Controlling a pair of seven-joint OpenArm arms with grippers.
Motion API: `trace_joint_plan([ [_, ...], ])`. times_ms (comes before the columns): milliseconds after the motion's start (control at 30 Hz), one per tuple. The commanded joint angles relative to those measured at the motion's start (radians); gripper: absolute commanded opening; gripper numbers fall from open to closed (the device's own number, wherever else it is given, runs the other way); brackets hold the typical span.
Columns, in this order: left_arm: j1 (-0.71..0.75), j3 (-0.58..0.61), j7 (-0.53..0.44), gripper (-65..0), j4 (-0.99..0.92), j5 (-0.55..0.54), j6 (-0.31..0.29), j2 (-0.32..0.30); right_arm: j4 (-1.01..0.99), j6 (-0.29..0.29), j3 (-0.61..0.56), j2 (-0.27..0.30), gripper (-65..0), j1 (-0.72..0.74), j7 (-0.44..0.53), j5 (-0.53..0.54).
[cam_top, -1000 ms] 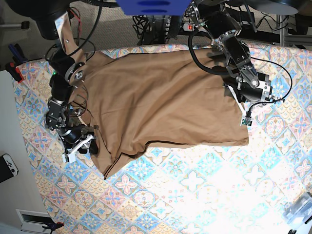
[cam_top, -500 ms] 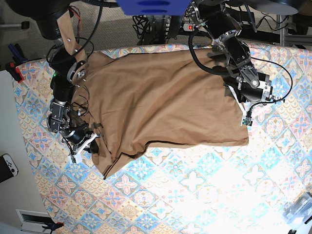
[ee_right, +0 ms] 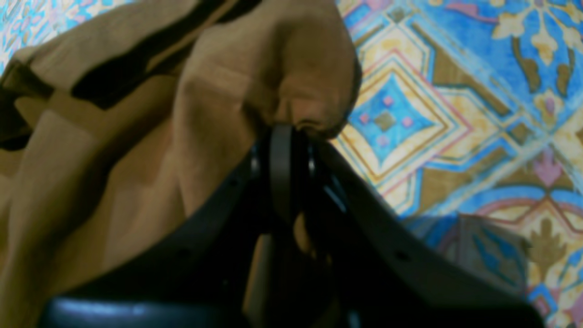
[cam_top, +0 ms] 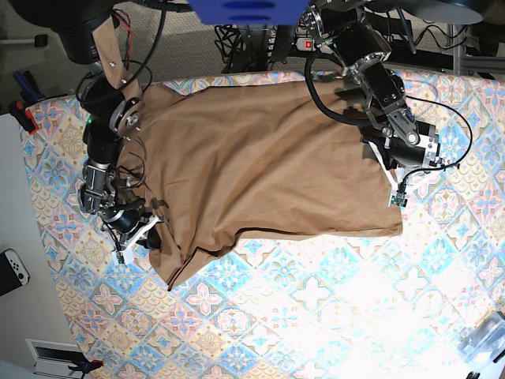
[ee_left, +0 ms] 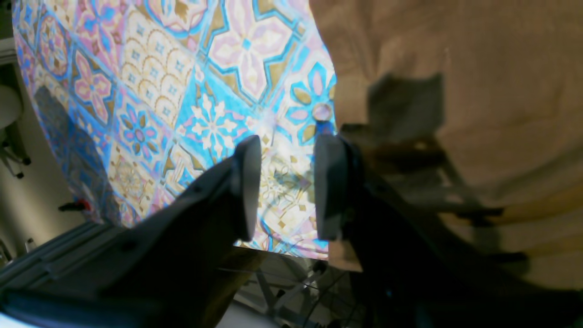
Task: Layout the t-shirt on the table in an organized manner, then fold the t-shirt properly
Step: 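Grasp the shirt sides with both grippers and smooth them outward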
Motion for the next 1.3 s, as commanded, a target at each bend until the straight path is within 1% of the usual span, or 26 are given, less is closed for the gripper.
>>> trace_joint_plan([
  [0, -0.013, 0.002, -0.004, -45.6, 0.013, 0.004, 0.002, -0.002, 0.011, -0.022, -0.004, 0.006, -65.0, 0.036, 0.025, 0.001],
  [67, -0.013, 0.002, -0.004, -45.6, 0.013, 0.004, 0.002, -0.002, 0.011, -0.079, -0.004, 0.006, -65.0, 0.058, 0.052, 0.001],
  [100, -0.013, 0.002, -0.004, -45.6, 0.013, 0.004, 0.002, -0.002, 0.009, -0.099, -0.004, 0.006, -65.0, 0.064, 0.061, 0.001],
  [133, -0.013, 0.002, -0.004, -45.6, 0.013, 0.004, 0.002, -0.002, 0.009, -0.107, -0.004, 0.006, -65.0, 0.066, 0.068, 0.001],
  [200, -0.012, 0.002, -0.004, -45.6, 0.013, 0.004, 0.002, -0.002, 0.009, -0.110, -0.001, 0.006, -65.0, 0.066, 0.071, 0.001],
  [367, -0.012, 0.002, -0.004, -45.6, 0.013, 0.004, 0.002, -0.002, 0.009, -0.110, 0.101, 0.007, -65.0, 0.067, 0.072, 0.001],
  [533, -0.015, 0.002, -0.004, -45.6, 0.013, 0.004, 0.002, -0.004, 0.006, -0.110, 0.105, 0.035, -65.0, 0.110, 0.072, 0.001],
  [667, -0.040, 0.002, -0.004, -45.4, 0.009, 0.006, 0.002, -0.028, 0.006, -0.110, 0.105, 0.035, -65.0, 0.110, 0.072, 0.001],
  [767, -0.081, -0.018, -0.083, -45.5, -0.046, 0.004, 0.002, -0.028, 0.005, -0.110, 0.105, 0.035, -65.0, 0.110, 0.072, 0.001],
  [933, -0.191, -0.047, -0.213, -45.6, -0.261, -0.001, 0.002, -0.028, 0.005, -0.110, 0.105, 0.035, -65.0, 0.110, 0.072, 0.000],
  [1100, -0.250, -0.048, -0.350, -45.7, -0.438, -0.001, 0.002, -0.028, 0.005, -0.110, 0.105, 0.035, -65.0, 0.107, 0.072, -0.002],
  [1233, -0.251, -0.048, -0.508, -45.7, -0.559, 0.002, 0.002, -0.031, 0.003, -0.110, 0.105, 0.035, -65.0, 0.107, 0.072, -0.002],
  [1267, -0.251, -0.047, -0.544, -45.7, -0.600, 0.002, 0.002, -0.047, 0.003, -0.110, 0.105, 0.035, -65.0, 0.107, 0.072, -0.002],
])
